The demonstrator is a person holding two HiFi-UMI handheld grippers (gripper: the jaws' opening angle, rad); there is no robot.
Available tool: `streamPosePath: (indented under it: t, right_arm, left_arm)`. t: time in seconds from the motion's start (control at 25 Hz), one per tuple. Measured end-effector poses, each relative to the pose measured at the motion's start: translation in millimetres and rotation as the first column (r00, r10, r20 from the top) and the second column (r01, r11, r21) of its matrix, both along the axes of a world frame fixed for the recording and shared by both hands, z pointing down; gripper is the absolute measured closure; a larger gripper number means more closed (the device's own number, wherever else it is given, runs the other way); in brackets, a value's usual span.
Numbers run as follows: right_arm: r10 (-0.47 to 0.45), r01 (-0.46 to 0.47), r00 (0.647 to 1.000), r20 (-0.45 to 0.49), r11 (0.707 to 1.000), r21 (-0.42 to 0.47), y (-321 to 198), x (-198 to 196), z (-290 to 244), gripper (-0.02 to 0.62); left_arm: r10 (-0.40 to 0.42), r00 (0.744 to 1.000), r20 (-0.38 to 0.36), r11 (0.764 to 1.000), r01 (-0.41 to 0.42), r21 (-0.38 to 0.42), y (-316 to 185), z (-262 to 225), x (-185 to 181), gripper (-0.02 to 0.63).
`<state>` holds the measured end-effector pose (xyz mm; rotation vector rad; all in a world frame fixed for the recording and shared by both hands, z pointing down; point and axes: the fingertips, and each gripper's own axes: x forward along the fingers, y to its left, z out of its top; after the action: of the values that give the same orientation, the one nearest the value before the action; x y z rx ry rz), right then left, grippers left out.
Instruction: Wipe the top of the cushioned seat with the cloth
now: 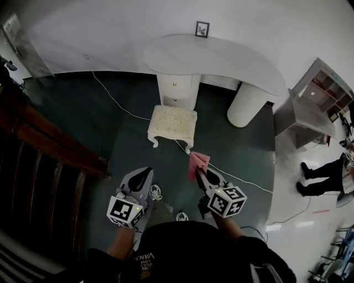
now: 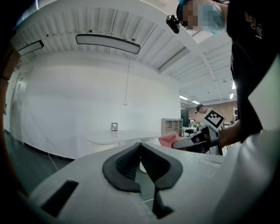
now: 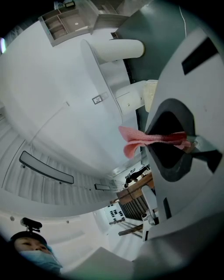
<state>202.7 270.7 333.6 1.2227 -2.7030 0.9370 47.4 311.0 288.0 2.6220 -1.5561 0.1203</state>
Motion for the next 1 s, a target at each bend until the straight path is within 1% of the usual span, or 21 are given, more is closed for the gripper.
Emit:
streamPosePath:
  t: [0.2, 0.36, 0.48, 0.68, 0.88, 1.0]
  right_arm:
    - [0.029, -0.029, 0.999, -0.021, 1.000, -0.007, -51.8, -31.9, -1.4, 0.569]
    - [0.064, -0.065, 0.998, -0.019, 0.998, -0.009, -92.0, -63.8, -4.6, 0.569]
    - [0.088, -0.088, 0.996, -0.018, 0.996, -0.017, -115.8, -87.5, -2.8, 0.569]
    - [0.138, -0.139, 0.990, -0.027, 0.990, -0.033, -155.0, -115.7, 5.2, 0.569]
    - [0.174, -0.177, 0.983, -0.053, 0.983, -0.044, -188.2, -136.6, 21.3, 0.569]
    - [0.189, -0.193, 0.979, -0.070, 0.980, -0.056, -209.8, -143.7, 31.7, 0.569]
  left_arm:
    - [0.025, 1.000, -0.008, 1.000, -0.025, -0.014, -55.9, -3.4, -34.1, 0.589]
    - [0.090, 0.996, 0.010, 0.996, -0.090, -0.017, -102.5, -4.0, -60.3, 0.589]
    - [0.123, 0.992, 0.005, 0.992, -0.122, -0.019, -135.7, -2.8, -81.2, 0.589]
    - [0.184, 0.983, 0.006, 0.983, -0.184, -0.031, -183.6, 2.3, -106.8, 0.589]
    - [0.217, 0.976, -0.008, 0.975, -0.217, -0.035, -221.5, 11.3, -132.9, 0.589]
    - [0.210, 0.977, -0.019, 0.977, -0.211, -0.040, -244.2, 15.6, -145.3, 0.589]
